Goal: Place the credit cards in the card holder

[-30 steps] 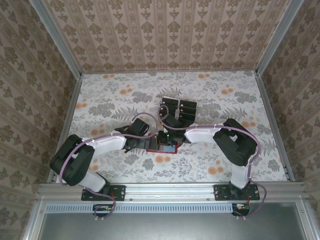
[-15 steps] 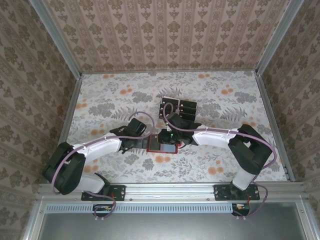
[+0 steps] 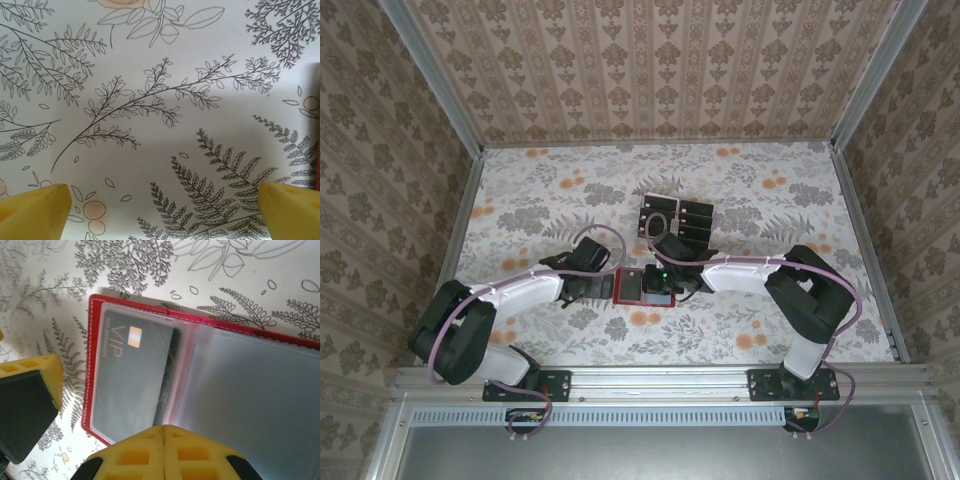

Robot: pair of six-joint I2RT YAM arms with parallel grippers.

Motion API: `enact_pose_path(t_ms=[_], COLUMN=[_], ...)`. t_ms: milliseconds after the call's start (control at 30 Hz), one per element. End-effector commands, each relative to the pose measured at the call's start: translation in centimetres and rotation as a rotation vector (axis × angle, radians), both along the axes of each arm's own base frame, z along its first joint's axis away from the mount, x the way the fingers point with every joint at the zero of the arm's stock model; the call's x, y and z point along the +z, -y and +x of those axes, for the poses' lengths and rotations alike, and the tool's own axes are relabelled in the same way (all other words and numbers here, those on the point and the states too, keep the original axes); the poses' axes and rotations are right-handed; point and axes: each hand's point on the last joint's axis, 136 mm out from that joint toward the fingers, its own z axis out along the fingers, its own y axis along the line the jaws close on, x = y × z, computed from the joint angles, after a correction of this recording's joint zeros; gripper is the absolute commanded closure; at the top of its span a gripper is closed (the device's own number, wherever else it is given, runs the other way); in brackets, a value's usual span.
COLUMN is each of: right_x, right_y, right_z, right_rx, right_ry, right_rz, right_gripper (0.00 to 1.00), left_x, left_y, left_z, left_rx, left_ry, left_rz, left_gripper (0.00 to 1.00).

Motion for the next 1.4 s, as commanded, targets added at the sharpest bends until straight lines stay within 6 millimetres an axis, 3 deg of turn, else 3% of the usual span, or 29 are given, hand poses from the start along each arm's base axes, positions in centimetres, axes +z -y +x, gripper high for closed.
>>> enact_pose_path(t_ms=[0, 367, 500, 567, 667, 767, 867, 1033, 1367], right_x=[-0.3, -0.1, 1.9, 3.0, 3.9, 3.8, 3.7, 3.0, 2.1], right_y=[-0.6, -2.0, -1.1, -0.2, 1.5, 2.6, 2.8, 3.1, 2.8], right_z=[0.4, 0.7, 0.6, 0.6, 0.7, 0.6, 0.5, 0.5, 1.4], right_rx=[0.003, 0.032, 0.029, 0.025, 0.023, 0.045, 0.082, 0.122, 0.169], right_ry=[0.000, -0.013, 0.033, 0.068, 0.101, 0.110, 0.113, 0.103, 0.103], right_rz=[-0.007, 0.023, 0.025, 0.009, -0.039, -0.094, -0.133, -0.196, -0.256], right_gripper=[0.94, 0.95, 0.94, 0.90, 0.76, 0.61, 0.51, 0.46, 0.45], left_x=[-0.6, -0.8, -0.3, 0.3, 1.2, 2.0, 2.7, 3.3, 3.0], left_y=[-0.2, -0.1, -0.1, 0.0, 0.2, 0.5, 0.8, 1.0, 1.0], left_z=[-0.4, -0.6, -0.6, -0.5, -0.5, -0.6, -0.7, -0.9, -1.2], left_rx=[0.022, 0.026, 0.026, 0.025, 0.026, 0.028, 0.044, 0.079, 0.096], left_ry=[-0.023, -0.030, -0.025, -0.016, 0.001, 0.018, 0.040, 0.056, 0.048], left_rz=[-0.008, -0.015, -0.018, -0.027, -0.048, -0.081, -0.132, -0.189, -0.200], left_gripper=[0.01, 0.01, 0.01, 0.01, 0.01, 0.01, 0.01, 0.00, 0.00])
